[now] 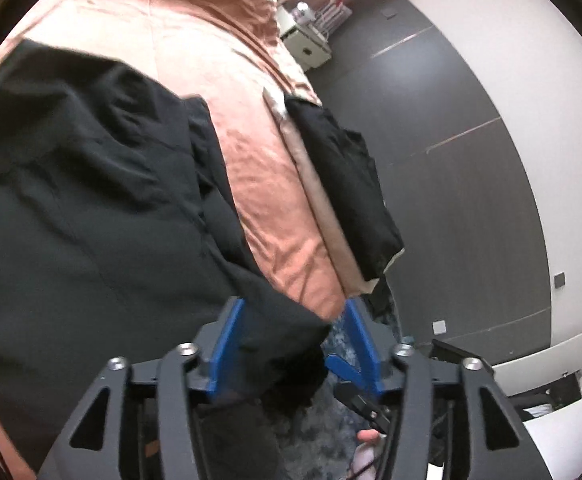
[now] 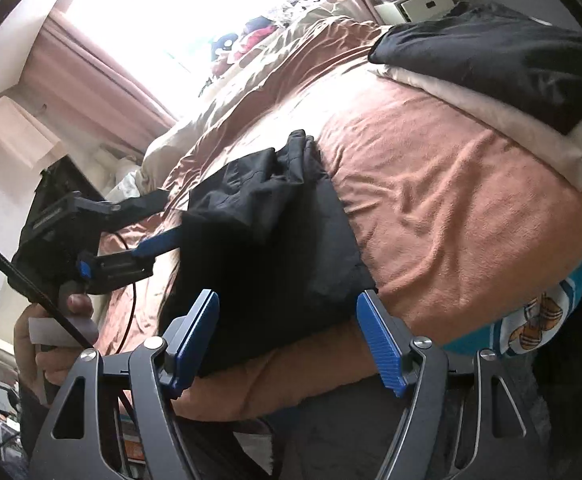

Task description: Fold large clothes

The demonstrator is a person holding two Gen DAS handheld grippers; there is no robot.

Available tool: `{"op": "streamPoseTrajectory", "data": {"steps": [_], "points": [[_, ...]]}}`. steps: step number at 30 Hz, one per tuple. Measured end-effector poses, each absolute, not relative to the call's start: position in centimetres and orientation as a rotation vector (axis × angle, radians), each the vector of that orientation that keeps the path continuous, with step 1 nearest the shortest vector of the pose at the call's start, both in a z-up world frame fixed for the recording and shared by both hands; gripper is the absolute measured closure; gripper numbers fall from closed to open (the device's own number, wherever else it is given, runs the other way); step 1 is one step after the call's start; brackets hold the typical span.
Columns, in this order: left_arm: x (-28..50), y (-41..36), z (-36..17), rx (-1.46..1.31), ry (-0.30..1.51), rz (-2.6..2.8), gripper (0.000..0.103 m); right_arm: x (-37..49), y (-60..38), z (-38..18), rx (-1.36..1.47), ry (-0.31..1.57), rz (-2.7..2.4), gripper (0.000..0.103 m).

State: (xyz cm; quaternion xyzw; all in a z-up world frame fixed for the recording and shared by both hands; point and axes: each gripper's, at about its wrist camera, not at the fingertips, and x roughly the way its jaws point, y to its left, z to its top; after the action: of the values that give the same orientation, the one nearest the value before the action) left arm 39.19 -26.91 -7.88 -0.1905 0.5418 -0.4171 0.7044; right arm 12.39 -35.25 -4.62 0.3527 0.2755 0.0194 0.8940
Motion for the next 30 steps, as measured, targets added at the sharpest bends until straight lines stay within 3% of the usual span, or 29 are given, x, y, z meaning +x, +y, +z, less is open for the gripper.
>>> {"op": "streamPoseTrajectory", "data": {"steps": [8,18,20,21,22,25,30], "points": [[39.1,-19.2,-5.7,-0.413,1.086,-0.755,0.033,17.4,-34.8,-5.5,0.759,0.602,0.143,0.033],[38.8,-11.2,-13.1,-0.416,1.154,-0.494,0.032,21.7,-34.2,-5.6,0.776,0.611,0.139,0.033],[38.6,-11.0,-15.3,-0.398,1.202,-0.469,0.032,22.0,-34.4,-5.6,0.699,0.616,0.024,0.042],[38.6,-11.3,-15.9,-0.399,1.215,-0.473,0.032,22.3,-34.4,-5.6,0.676,0.620,0.039,0.064],[38.4,-11.5,-16.7,-0.405,1.237,-0.486,0.032,22.5,-34.5,-5.9,0.684,0.628,0.061,0.074],[38.0,-12.5,-17.4,-0.415,1.245,-0.524,0.036,22.6,-35.2,-6.8,0.673,0.634,0.059,0.085],[37.3,-14.5,-15.7,-0.342,1.219,-0.547,0.049,21.9,-37.0,-9.0,0.737,0.630,0.024,0.087]]}}
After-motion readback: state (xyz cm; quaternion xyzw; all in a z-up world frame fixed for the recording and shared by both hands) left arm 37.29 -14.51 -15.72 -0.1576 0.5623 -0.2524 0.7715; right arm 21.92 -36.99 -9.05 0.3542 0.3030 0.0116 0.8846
